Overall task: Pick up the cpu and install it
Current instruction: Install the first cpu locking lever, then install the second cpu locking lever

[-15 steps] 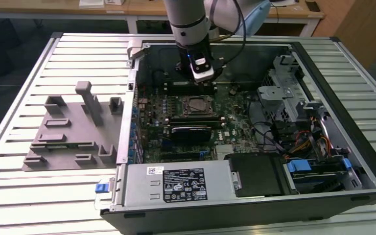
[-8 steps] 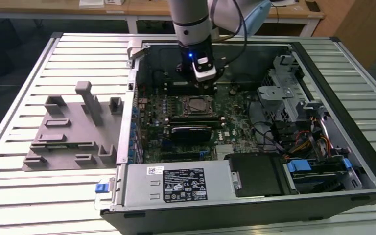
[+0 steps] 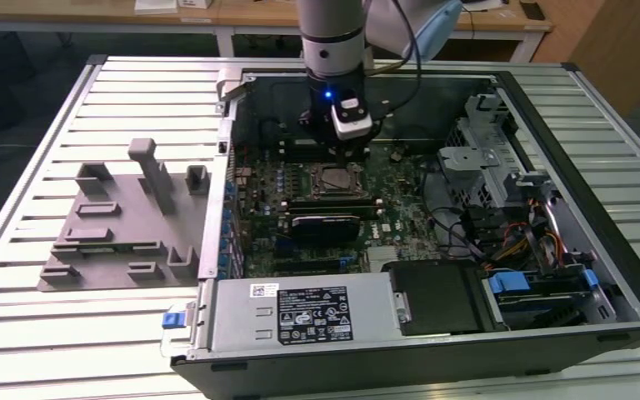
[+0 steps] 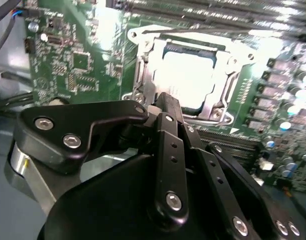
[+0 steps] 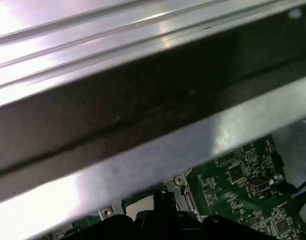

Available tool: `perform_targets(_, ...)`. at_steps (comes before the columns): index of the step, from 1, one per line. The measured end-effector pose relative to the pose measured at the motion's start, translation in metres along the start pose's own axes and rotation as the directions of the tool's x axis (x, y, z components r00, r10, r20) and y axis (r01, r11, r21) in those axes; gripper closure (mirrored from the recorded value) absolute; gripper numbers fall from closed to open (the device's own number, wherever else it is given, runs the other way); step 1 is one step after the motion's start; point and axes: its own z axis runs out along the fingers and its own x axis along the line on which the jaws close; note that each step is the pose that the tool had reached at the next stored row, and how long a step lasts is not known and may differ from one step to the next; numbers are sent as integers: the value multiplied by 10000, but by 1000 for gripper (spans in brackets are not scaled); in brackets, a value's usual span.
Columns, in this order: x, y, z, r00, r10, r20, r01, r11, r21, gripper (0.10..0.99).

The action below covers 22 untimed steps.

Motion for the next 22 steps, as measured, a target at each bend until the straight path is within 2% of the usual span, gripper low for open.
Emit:
perform_targets(4,-27,-43,5,9998,-31,-171,35,9998,191,980)
perform_targets(8,-53,-100,13,9995,-51,-299,60,9995,323,980)
perform_targets(12,-66,-136,25,9986,-70,-521,95,9989,466,980)
perform_targets(22,-68,-141,24,9986,-71,-532,96,9988,473,980)
